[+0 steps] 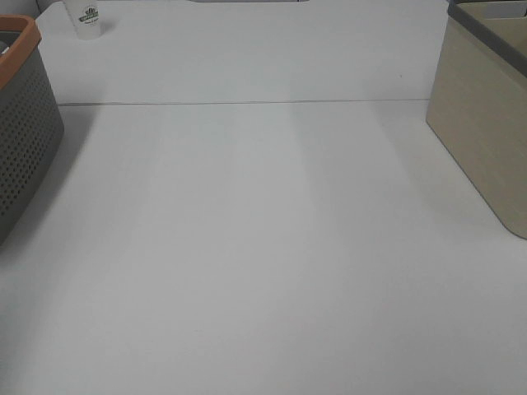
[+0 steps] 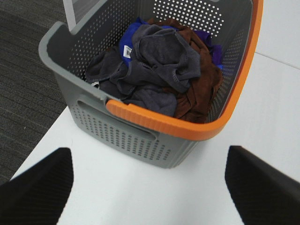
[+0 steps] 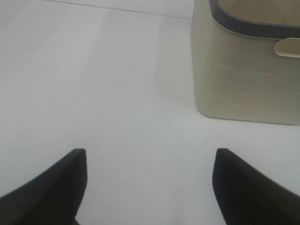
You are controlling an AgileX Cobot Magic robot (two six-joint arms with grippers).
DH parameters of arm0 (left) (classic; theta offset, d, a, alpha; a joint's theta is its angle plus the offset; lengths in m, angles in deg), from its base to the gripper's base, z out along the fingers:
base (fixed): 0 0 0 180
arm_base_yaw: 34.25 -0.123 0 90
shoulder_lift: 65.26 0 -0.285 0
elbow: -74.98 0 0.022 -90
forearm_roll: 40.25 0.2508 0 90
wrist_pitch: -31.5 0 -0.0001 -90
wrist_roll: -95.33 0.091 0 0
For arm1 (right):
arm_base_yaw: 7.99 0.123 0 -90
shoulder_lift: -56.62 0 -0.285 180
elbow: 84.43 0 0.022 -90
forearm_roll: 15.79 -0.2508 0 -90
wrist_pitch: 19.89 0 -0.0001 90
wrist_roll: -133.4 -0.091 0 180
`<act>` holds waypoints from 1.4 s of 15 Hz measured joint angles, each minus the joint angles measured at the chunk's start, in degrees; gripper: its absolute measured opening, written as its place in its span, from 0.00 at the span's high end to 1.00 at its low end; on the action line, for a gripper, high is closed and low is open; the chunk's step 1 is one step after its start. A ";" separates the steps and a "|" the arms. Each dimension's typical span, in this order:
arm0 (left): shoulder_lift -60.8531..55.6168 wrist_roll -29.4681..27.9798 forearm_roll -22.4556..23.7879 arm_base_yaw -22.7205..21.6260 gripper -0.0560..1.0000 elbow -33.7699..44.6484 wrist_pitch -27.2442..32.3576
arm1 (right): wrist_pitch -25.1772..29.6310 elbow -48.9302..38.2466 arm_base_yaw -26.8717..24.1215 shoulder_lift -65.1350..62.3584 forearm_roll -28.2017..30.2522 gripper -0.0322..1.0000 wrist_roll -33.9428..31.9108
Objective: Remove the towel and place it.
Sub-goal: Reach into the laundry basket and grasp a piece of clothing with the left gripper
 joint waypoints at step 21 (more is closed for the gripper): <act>56.84 -57.18 25.61 0.00 0.27 -24.98 -14.38 | 0.00 0.00 0.00 0.00 0.00 0.25 0.00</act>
